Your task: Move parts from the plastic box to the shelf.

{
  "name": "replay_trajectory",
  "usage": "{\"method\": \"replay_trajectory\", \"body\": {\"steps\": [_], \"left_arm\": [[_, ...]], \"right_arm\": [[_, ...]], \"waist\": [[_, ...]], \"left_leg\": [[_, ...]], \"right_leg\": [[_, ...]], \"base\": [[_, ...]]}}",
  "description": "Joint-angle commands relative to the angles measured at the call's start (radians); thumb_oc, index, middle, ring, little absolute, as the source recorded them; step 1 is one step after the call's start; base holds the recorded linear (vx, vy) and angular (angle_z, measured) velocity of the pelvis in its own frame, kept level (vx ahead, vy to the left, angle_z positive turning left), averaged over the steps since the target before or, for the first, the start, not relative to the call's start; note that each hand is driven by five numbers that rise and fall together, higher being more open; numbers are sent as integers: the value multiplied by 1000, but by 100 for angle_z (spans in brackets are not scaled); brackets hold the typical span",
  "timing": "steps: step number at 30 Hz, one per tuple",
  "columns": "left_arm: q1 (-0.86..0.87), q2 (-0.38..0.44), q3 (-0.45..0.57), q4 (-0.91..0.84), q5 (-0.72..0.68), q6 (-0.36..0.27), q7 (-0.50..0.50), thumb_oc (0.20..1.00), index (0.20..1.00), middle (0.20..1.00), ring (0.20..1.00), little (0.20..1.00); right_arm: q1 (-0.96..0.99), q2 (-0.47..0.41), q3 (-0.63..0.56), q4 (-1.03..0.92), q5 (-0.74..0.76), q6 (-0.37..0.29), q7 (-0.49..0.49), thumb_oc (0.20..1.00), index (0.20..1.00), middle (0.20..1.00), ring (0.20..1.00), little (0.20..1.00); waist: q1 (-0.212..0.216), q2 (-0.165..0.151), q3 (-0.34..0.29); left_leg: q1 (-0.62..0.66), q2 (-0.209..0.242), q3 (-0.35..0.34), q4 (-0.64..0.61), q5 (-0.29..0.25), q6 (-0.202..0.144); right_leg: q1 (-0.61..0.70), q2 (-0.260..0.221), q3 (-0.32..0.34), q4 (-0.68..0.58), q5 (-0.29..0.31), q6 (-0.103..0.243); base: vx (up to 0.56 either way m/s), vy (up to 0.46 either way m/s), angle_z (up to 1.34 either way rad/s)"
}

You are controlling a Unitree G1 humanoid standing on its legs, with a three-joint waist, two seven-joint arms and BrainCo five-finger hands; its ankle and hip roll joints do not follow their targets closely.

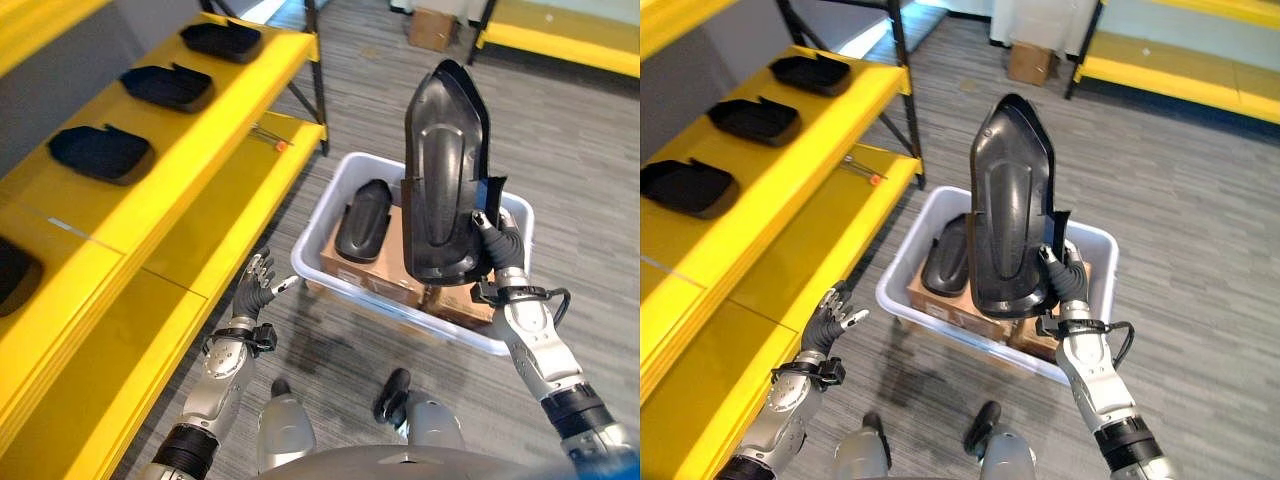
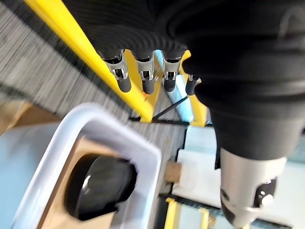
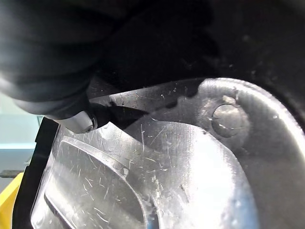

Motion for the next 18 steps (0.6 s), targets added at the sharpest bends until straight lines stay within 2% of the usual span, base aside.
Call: {"method": "replay_trajectory", "body": {"steps": [1, 2, 3, 5, 9, 10, 11, 16, 18], "left_arm": [[-16, 43, 44, -72, 26, -42, -18, 1000, 1000, 1000, 1000, 1000], [-19, 49, 48, -74, 28, -44, -19, 1000, 1000, 1000, 1000, 1000], [-19, 49, 48, -74, 28, -44, -19, 1000, 1000, 1000, 1000, 1000], [-10, 60, 56, -84, 39, -50, -27, 1000, 1000, 1000, 1000, 1000], [5, 70, 81, -93, 47, -51, -21, 1000, 1000, 1000, 1000, 1000], [9, 85, 99, -105, 60, -57, -9, 1000, 1000, 1000, 1000, 1000], [12, 87, 107, -106, 56, -59, -6, 1000, 1000, 1000, 1000, 1000], [11, 91, 126, -105, 65, -63, 12, 1000, 1000, 1000, 1000, 1000], [13, 99, 134, -106, 74, -61, 13, 1000, 1000, 1000, 1000, 1000]], "right_arm": [[-59, 22, -26, -58, -20, -50, 8, 200, 200, 200, 200, 200], [-52, 21, -35, -66, -53, -46, -1, 200, 200, 200, 200, 200], [-52, 22, -35, -67, -53, -46, -1, 200, 200, 200, 200, 200], [-47, 37, -51, -35, -70, -36, -4, 200, 200, 200, 200, 200], [-46, 42, -58, -32, -103, -29, -4, 200, 200, 200, 200, 200], [-60, 62, -47, -1, -82, -28, -3, 200, 200, 200, 200, 200], [-64, 63, -48, -1, -79, -26, -6, 200, 200, 200, 200, 200], [-92, 98, -34, 8, -41, -28, -6, 200, 200, 200, 200, 200], [-97, 112, -28, 13, -22, -30, 0, 200, 200, 200, 200, 200]], "waist": [[1, -53, 12], [4, -57, 16], [3, -57, 16], [15, -69, 11], [36, -87, 12], [65, -112, 31], [76, -120, 42], [119, -143, 68], [132, -143, 66]], "left_leg": [[1, -28, -20, -64, 1, -20], [-4, -38, -18, -49, -5, -14], [-5, -38, -18, -48, -6, -14], [-4, -71, -20, -61, -26, 4], [-24, -107, -42, -52, -42, 23], [-63, -141, -76, -7, -67, 39], [-81, -150, -88, 12, -76, 45], [-157, -210, -133, 97, -126, 76], [-169, -231, -144, 102, -133, 86]], "right_leg": [[53, -22, 122, -17, 0, 103], [62, -44, 113, -10, 16, 113], [62, -44, 113, -10, 16, 113], [82, -85, 84, -17, 51, 144], [103, -113, 66, -44, 86, 167], [116, -140, 51, -60, 126, 189], [120, -148, 49, -62, 140, 193], [148, -192, 32, -99, 220, 229], [150, -199, 51, -112, 243, 235]], "base": [[37, 169, 68], [37, 164, 51], [29, 228, 36], [36, 270, 32], [28, 206, 28], [-6, 228, 41], [-5, 280, 35], [23, 203, 56], [76, 236, 45]]}}
